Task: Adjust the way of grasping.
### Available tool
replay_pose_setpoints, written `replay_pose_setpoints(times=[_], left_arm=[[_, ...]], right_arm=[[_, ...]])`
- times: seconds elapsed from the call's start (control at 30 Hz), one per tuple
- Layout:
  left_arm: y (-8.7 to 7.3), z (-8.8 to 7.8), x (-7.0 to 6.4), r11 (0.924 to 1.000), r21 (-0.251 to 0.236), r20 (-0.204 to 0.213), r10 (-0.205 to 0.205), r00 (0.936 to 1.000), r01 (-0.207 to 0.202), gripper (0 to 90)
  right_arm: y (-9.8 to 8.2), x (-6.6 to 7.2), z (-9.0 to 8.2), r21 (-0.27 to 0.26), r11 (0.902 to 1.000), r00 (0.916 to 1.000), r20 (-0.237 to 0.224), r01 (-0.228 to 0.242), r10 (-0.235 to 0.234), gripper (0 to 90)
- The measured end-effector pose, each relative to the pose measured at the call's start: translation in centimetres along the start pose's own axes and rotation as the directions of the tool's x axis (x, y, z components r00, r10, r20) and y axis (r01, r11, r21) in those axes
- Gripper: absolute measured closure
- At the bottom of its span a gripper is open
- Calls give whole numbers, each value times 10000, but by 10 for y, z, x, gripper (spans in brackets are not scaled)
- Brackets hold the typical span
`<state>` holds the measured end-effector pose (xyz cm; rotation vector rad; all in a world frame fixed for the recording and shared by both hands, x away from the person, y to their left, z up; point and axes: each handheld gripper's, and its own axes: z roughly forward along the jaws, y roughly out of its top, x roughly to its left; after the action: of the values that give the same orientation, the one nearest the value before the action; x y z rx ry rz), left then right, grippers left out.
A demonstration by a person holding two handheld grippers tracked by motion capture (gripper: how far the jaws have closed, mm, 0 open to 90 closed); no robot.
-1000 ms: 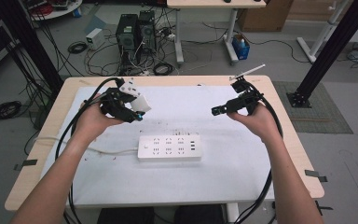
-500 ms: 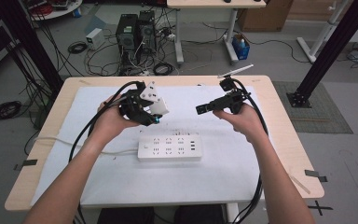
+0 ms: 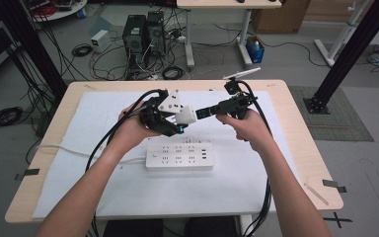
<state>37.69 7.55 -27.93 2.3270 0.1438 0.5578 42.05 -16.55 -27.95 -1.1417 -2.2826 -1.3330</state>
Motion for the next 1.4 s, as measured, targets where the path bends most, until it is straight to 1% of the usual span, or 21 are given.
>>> replay_pose_setpoints(times=[0.03,0.07,0.17,0.2,0.23,0.27,0.33,0.37,0.4,0.47,0.53,0.57,0.7,0.8,0.87,0.97,1.1,1.13,1.23,1.3,1.4], left_arm=[[1,1,-1,10000,-72,62,-58,10000,59,425],[2,1,-1,10000,-63,52,56,10000,-56,425],[4,2,-3,9999,-109,86,67,9999,-66,425],[4,2,-3,9999,-94,93,89,9999,-88,425],[4,2,-4,9998,-183,126,18,9999,-16,425],[5,1,-4,9999,-133,153,52,9999,-50,425],[6,1,-5,9997,-179,145,154,9998,-152,425],[6,0,-5,9997,-210,181,124,9998,-120,425],[6,0,-5,9997,-207,214,121,9997,-117,425],[7,-1,-5,9996,-218,222,160,9996,-155,425],[7,-2,-5,9996,-220,272,173,9995,-167,425],[7,-2,-5,9996,-157,238,231,9995,-227,425],[7,-2,-5,9996,-220,225,197,9996,-192,425],[7,-1,-5,9995,-245,238,218,9995,-213,425],[7,-1,-5,9995,-179,267,263,9993,-258,425],[6,-1,-6,9994,-249,279,264,9993,-257,425],[6,-1,-5,9993,-298,324,250,9992,-240,425],[6,-1,-5,9993,-280,322,267,9991,-258,424],[6,0,-5,9991,-309,323,295,9990,-285,425],[5,1,-5,9994,-213,377,276,9989,-268,425],[5,2,-5,9992,-153,279,376,9989,-372,423]], right_arm=[[1,1,1,26,10000,10000,-60,-77,77,126],[2,3,4,75,9999,9999,-14,-114,115,126],[3,4,5,71,9998,9999,-17,-164,164,127],[4,6,9,192,9996,9997,-1,-230,230,129],[5,7,12,270,9992,9996,42,-296,295,184],[5,7,12,270,9992,9996,42,-296,295,184],[6,9,17,232,9992,9993,-154,-335,339,188],[6,10,19,226,9991,9992,-190,-356,360,211],[7,11,20,218,9992,9989,-322,-346,353,267],[7,12,24,222,9987,9970,-611,-451,464,268],[8,13,27,310,9985,9964,-707,-440,461,284],[8,13,28,362,9980,9957,-748,-512,538,289],[7,13,31,413,9973,9946,-821,-608,640,343],[7,13,32,328,9971,9924,-999,-687,716,400],[7,12,32,378,9967,9899,-1198,-711,752,428],[6,11,33,474,9961,9902,-1151,-745,795,480],[5,7,32,398,9956,9879,-1271,-848,892,535],[4,6,32,406,9955,9876,-1286,-853,898,547],[3,4,32,382,9936,9829,-1475,-1059,1104,572],[3,2,32,446,9926,9815,-1503,-1127,1182,584],[3,1,33,422,9912,9792,-1550,-1257,1308,601]])
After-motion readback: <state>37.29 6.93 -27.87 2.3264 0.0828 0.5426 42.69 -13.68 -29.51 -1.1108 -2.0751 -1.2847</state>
